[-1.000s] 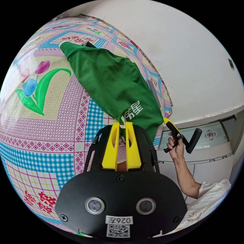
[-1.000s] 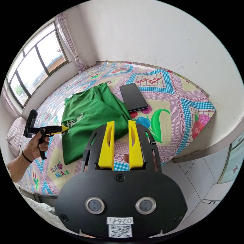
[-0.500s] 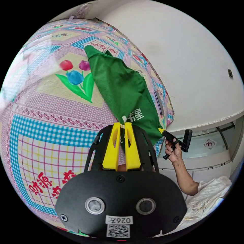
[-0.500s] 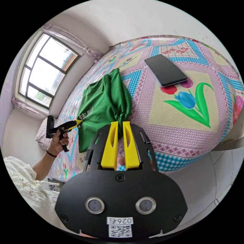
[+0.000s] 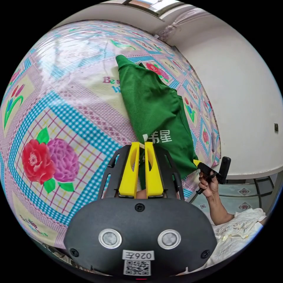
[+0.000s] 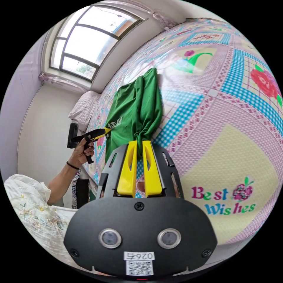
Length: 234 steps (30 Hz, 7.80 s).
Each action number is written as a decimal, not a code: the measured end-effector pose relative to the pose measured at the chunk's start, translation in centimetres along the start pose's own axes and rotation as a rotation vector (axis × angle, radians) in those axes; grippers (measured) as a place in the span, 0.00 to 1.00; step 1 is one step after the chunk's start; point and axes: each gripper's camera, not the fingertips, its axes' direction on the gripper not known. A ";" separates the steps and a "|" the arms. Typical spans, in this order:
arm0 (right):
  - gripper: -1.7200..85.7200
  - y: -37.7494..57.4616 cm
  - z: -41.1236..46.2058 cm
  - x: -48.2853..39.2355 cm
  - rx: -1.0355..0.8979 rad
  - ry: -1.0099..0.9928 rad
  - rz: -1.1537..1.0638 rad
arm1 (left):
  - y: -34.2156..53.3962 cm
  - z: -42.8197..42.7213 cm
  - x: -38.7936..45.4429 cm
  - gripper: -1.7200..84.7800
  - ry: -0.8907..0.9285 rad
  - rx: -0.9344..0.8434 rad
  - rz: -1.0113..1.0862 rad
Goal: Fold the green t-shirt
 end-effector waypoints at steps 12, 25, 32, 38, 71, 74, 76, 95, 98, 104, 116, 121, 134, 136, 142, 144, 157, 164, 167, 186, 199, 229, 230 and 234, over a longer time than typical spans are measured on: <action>0.01 1.3 9.2 -5.2 -0.092 0.033 -0.061 | 3.0 -8.3 -11.7 0.06 0.074 0.032 -0.068; 0.03 2.6 11.3 -0.5 0.004 0.053 0.065 | 3.3 -14.6 -10.5 0.18 0.200 0.062 0.155; 0.03 3.8 8.5 -0.3 0.174 0.144 0.071 | -2.6 -7.6 -2.0 0.19 0.152 -0.152 0.377; 0.05 0.1 8.0 0.8 0.233 0.297 0.008 | -5.0 -3.2 1.9 0.17 -0.026 -0.247 0.410; 0.09 -5.6 20.4 4.7 0.072 0.149 0.010 | 9.2 -25.8 -28.4 0.02 0.154 0.150 -0.223; 0.09 -4.6 20.6 4.5 0.079 0.142 0.016 | 9.3 -26.1 -28.7 0.02 0.150 0.168 -0.242; 0.08 -3.6 20.7 4.4 0.081 0.146 0.021 | 9.3 -26.3 -28.9 0.02 0.112 0.173 -0.257; 0.06 -3.8 23.2 -4.5 0.138 0.298 -0.294 | 7.5 -29.7 -28.3 0.20 -0.070 0.386 -0.261; 0.07 -6.6 27.2 -7.3 0.075 0.303 -0.384 | 4.2 -27.3 -28.5 0.22 -0.046 0.298 -0.271; 0.11 -9.5 35.8 -11.1 -0.119 0.254 -0.542 | -1.3 -23.8 -24.8 0.23 -0.159 0.088 -0.116; 0.00 -2.4 38.8 -14.5 -0.197 0.227 -0.604 | -1.8 -21.2 -15.1 0.01 -0.437 -0.246 0.317; 0.00 5.7 31.0 -19.6 0.004 0.256 -0.676 | 3.4 -27.8 -11.3 0.01 -0.345 0.058 0.343; 0.00 25.1 11.8 -36.4 0.542 0.585 -0.924 | 20.6 -47.6 3.0 0.01 -0.152 0.788 0.537; 0.00 29.1 8.0 -39.3 0.684 0.601 -0.947 | 23.8 -50.0 5.7 0.01 -0.158 0.872 0.582; 0.00 38.0 0.4 -46.8 0.991 0.739 -1.006 | 31.6 -55.9 12.9 0.01 -0.179 1.085 0.720; 0.01 40.1 -1.2 -49.0 1.059 0.794 -1.020 | 34.2 -58.0 15.3 0.01 -0.208 1.168 0.771; 0.01 42.5 -12.5 -60.6 1.320 0.942 -0.995 | 34.9 -69.4 29.1 0.01 -0.418 1.205 0.921; 0.00 26.3 -3.7 -51.8 0.916 0.999 -0.888 | 14.7 -57.2 22.9 0.01 -0.348 0.793 0.779; 0.00 17.4 4.9 -44.4 0.657 1.056 -0.831 | 4.5 -47.2 17.4 0.01 -0.338 0.592 0.663; 0.05 -5.9 10.6 -15.4 0.557 0.352 -0.240 | -14.3 -31.2 -11.1 0.15 0.212 0.482 0.227; 0.06 19.4 13.8 -16.8 0.236 0.615 -0.242 | -0.8 -25.6 -16.3 0.19 -0.091 0.163 0.138; 0.00 16.3 6.1 -7.6 0.196 0.321 0.170 | -3.6 -23.8 -18.9 0.25 -0.091 0.057 0.117; 0.00 16.3 5.9 -7.5 0.200 0.312 0.176 | -3.7 -23.7 -18.8 0.26 -0.096 0.056 0.125; 0.00 16.0 4.7 -7.7 0.223 0.281 0.185 | -4.5 -23.6 -18.9 0.28 -0.074 0.042 0.143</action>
